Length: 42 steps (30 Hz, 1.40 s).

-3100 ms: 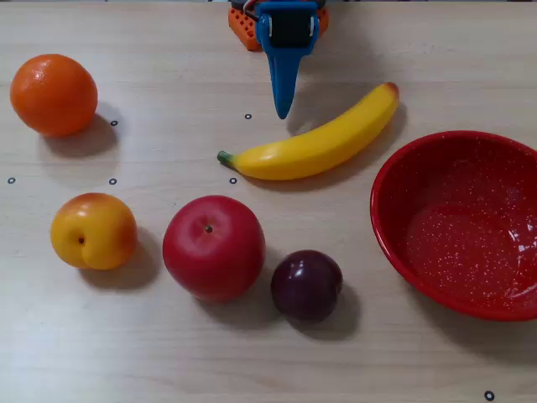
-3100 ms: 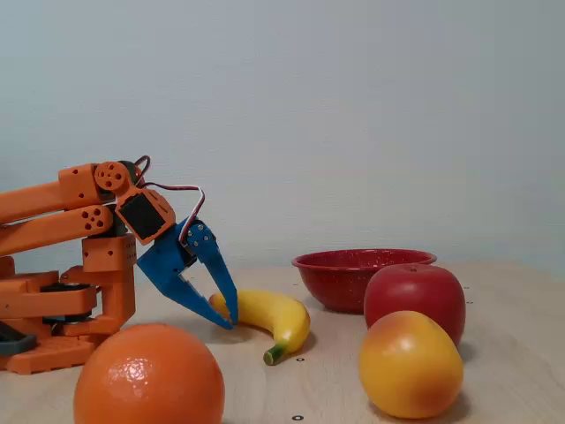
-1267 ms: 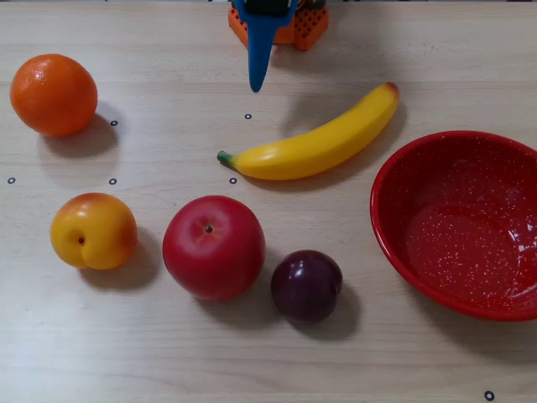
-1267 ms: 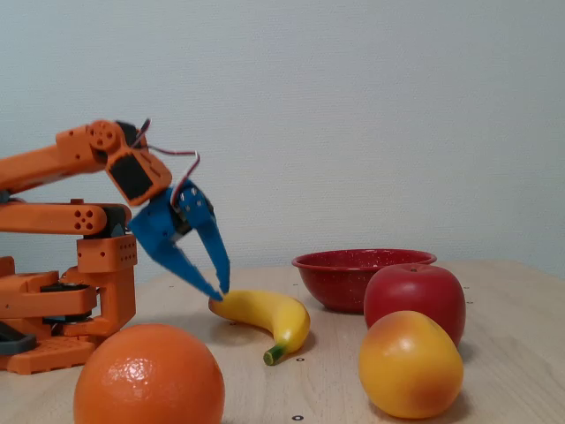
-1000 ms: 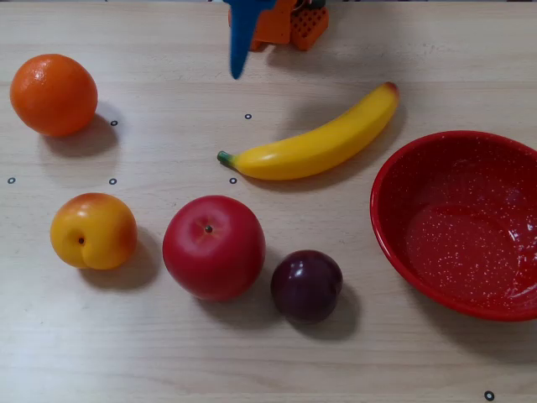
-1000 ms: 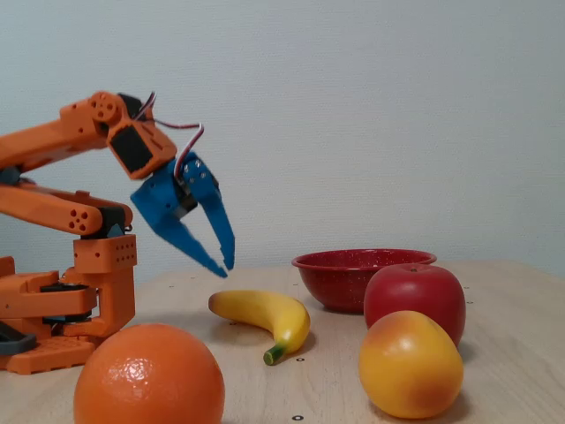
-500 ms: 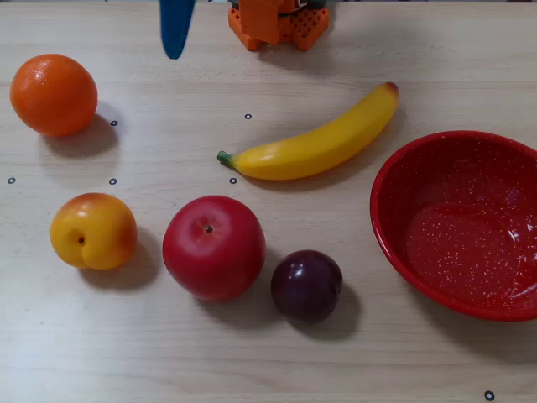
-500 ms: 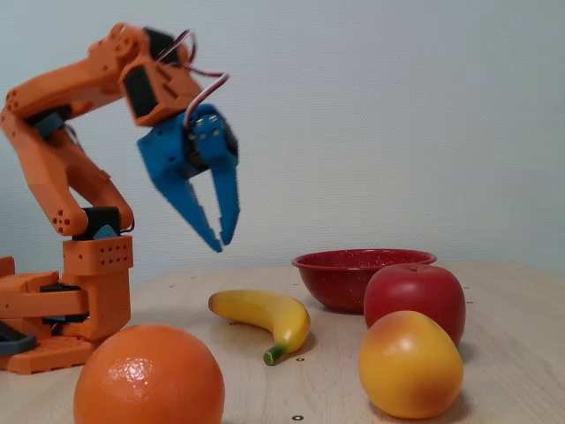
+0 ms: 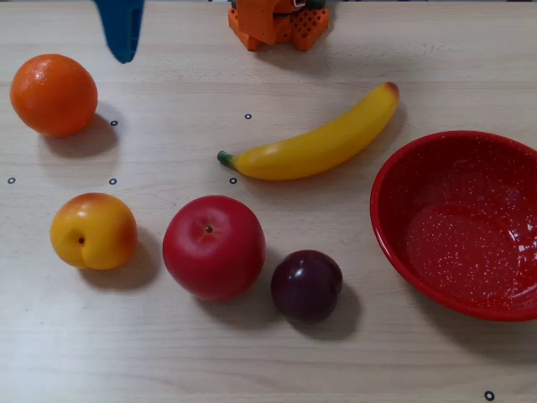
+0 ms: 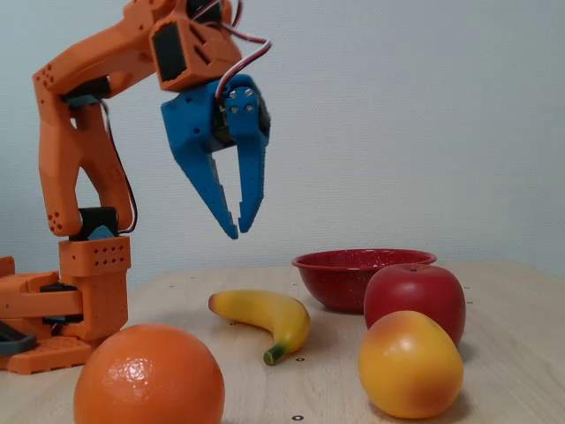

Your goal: Put peach in the red bowl.

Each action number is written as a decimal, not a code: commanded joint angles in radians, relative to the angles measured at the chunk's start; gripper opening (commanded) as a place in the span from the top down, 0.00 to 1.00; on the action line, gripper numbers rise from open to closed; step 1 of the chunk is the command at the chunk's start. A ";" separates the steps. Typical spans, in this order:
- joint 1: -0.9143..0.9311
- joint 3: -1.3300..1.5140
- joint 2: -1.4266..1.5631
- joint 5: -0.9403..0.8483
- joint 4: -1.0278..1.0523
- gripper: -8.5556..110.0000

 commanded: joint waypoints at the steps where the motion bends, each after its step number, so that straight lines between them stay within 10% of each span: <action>1: 0.017 -0.190 -0.041 -0.025 0.052 0.91; 26: -0.006 -0.499 -0.416 -0.103 0.084 0.58; 42: 0.000 -0.532 -0.586 -0.233 -0.052 0.54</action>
